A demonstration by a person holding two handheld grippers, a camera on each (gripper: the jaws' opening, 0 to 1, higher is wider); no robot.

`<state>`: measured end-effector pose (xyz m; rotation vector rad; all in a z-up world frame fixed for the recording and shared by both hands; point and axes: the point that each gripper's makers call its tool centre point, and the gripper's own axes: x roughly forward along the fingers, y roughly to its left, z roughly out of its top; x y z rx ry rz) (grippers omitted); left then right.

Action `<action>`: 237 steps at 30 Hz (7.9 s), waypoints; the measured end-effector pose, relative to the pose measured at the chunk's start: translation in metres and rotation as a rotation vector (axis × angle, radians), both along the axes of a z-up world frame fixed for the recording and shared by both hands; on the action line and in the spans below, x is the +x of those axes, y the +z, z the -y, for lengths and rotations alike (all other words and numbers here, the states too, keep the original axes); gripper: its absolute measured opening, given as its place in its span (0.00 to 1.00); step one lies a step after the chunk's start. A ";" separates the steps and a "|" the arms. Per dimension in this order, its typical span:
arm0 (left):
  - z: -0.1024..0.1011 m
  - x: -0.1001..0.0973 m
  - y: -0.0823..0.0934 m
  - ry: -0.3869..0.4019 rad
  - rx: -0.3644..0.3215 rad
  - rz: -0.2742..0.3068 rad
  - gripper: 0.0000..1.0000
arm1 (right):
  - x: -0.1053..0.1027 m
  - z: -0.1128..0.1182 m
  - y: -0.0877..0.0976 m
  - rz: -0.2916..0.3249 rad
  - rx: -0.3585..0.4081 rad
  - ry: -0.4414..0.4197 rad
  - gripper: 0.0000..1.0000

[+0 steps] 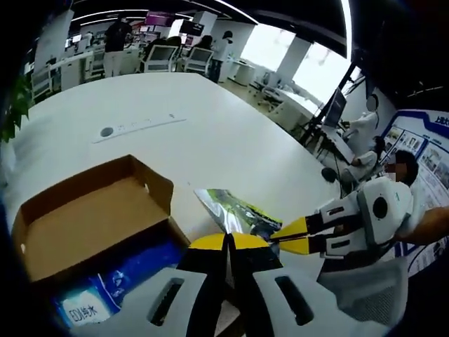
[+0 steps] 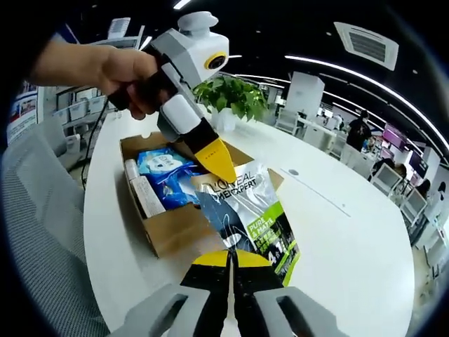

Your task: Operate the shoe box by opening the lid, removing the specified soft item, and placing it in the target area until the item is outside and the box remains undamaged.

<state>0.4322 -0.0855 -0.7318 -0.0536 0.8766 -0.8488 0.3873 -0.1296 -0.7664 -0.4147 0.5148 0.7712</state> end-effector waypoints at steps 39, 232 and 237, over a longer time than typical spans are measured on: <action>0.005 0.013 -0.031 0.024 0.092 -0.017 0.05 | 0.012 0.010 -0.035 -0.070 0.092 -0.029 0.00; -0.266 -0.052 -0.009 0.314 0.170 0.122 0.38 | 0.020 -0.113 0.008 -0.184 0.154 0.087 0.36; -0.266 -0.054 -0.010 0.310 0.172 0.119 0.38 | 0.013 -0.127 0.004 -0.215 0.170 0.099 0.32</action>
